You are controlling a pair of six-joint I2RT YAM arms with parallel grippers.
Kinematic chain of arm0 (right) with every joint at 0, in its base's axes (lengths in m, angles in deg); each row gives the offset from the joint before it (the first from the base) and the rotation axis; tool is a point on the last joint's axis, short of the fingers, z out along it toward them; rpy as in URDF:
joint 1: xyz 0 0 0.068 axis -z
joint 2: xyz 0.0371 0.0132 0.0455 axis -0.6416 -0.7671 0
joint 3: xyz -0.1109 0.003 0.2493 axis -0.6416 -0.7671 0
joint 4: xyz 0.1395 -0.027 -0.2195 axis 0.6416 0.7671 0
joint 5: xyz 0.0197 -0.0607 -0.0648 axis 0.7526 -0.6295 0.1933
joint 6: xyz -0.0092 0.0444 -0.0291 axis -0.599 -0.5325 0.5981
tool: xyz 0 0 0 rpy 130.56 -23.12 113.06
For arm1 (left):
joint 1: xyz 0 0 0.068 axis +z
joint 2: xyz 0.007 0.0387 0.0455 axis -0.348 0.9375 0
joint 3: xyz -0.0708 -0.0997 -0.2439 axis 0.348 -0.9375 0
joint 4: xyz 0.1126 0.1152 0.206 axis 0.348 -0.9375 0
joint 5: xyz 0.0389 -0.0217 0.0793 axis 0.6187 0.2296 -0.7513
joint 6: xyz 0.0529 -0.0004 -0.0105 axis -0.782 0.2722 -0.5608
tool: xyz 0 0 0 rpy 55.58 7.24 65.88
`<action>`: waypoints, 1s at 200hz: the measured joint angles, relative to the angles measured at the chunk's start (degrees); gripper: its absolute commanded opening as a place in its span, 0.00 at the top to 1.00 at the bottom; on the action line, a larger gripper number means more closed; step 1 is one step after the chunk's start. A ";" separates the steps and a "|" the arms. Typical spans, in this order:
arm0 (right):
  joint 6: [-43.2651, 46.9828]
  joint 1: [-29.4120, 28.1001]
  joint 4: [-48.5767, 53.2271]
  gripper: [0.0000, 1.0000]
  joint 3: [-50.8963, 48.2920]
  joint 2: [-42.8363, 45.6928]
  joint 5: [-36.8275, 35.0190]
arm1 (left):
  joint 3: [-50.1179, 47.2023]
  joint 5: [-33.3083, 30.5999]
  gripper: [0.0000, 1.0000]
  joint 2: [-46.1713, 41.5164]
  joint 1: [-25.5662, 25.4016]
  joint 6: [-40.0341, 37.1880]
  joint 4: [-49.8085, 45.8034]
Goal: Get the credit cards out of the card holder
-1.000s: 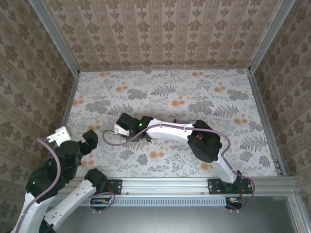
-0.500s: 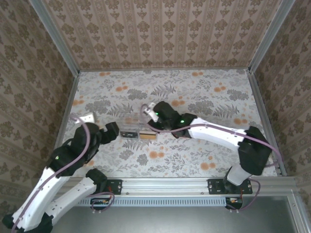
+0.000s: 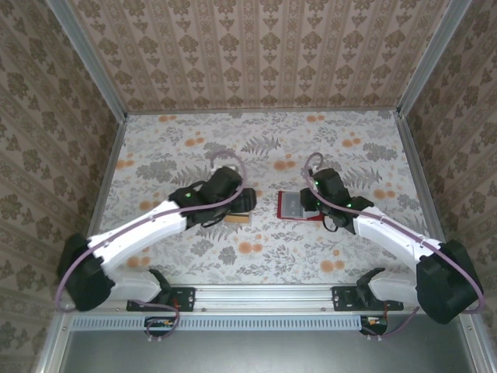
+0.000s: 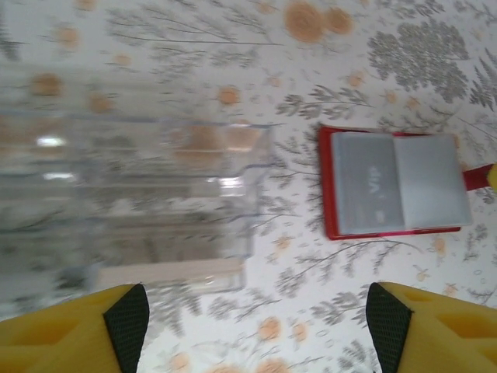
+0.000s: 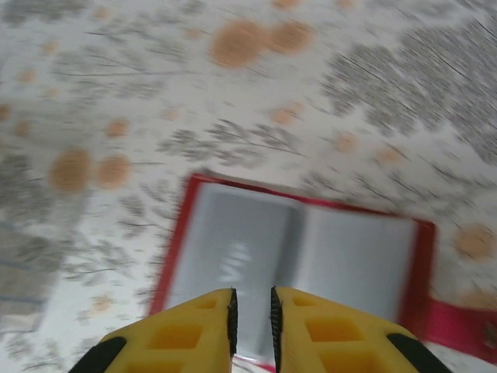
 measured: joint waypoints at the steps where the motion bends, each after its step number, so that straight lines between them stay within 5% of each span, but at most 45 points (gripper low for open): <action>1: -0.13 0.15 0.00 0.78 -0.13 0.00 0.04 | 0.17 0.02 0.27 0.33 -0.09 0.02 0.07; 64: -6.27 10.05 -2.21 0.82 -2.99 -7.32 5.79 | 11.34 4.94 0.40 21.16 -3.15 1.33 6.19; 111: -7.82 10.62 -3.15 0.84 -3.06 -12.02 6.56 | 15.91 8.81 0.50 30.77 -3.34 2.25 7.91; 200: -9.84 10.67 0.15 0.85 -1.92 -13.33 6.14 | 20.76 13.70 0.51 39.04 -3.34 3.04 10.40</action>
